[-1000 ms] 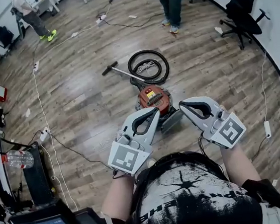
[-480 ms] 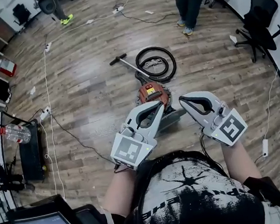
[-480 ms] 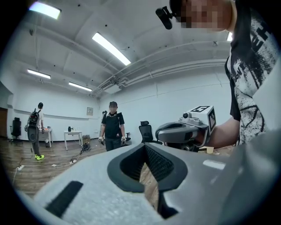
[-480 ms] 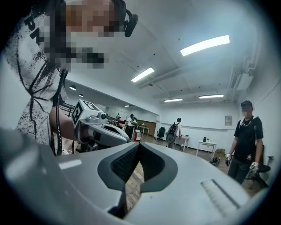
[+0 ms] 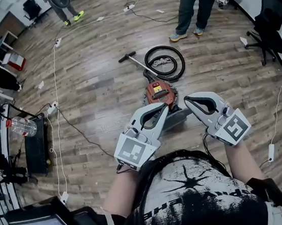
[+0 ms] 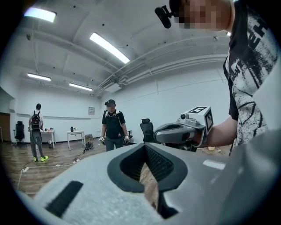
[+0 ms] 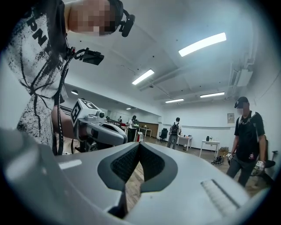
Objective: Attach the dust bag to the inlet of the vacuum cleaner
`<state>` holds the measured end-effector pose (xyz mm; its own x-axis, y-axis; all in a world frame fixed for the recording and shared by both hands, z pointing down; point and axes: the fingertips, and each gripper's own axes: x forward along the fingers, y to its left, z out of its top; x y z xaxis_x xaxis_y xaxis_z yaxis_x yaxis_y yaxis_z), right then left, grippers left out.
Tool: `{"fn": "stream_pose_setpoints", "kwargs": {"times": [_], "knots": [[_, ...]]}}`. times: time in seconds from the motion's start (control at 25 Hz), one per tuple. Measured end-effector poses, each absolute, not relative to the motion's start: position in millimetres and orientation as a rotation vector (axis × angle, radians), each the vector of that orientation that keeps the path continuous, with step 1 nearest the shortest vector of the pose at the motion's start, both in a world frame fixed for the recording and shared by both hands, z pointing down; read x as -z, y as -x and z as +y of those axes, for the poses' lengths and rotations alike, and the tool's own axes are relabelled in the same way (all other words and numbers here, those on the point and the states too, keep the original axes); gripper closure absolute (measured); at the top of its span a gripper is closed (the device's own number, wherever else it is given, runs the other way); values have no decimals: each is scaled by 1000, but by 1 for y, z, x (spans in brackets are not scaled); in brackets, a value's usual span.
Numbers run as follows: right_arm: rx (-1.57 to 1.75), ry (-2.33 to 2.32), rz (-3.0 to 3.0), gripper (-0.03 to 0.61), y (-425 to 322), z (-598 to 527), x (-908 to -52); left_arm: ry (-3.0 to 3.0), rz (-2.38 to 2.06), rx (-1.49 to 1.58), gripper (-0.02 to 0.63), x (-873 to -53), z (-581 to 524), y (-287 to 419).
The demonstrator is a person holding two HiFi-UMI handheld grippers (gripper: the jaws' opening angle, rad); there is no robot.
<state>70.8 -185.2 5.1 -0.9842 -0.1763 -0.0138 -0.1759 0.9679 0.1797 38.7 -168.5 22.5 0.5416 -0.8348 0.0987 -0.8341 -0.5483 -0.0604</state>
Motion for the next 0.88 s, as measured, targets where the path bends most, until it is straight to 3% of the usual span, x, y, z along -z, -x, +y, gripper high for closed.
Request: {"fn": "stream_pose_setpoints", "kwargs": {"times": [0.88], "knots": [[333,-280,-3103,572,-57,-174,-8,2747,1481,166,608,-26,-160,-31]]}}
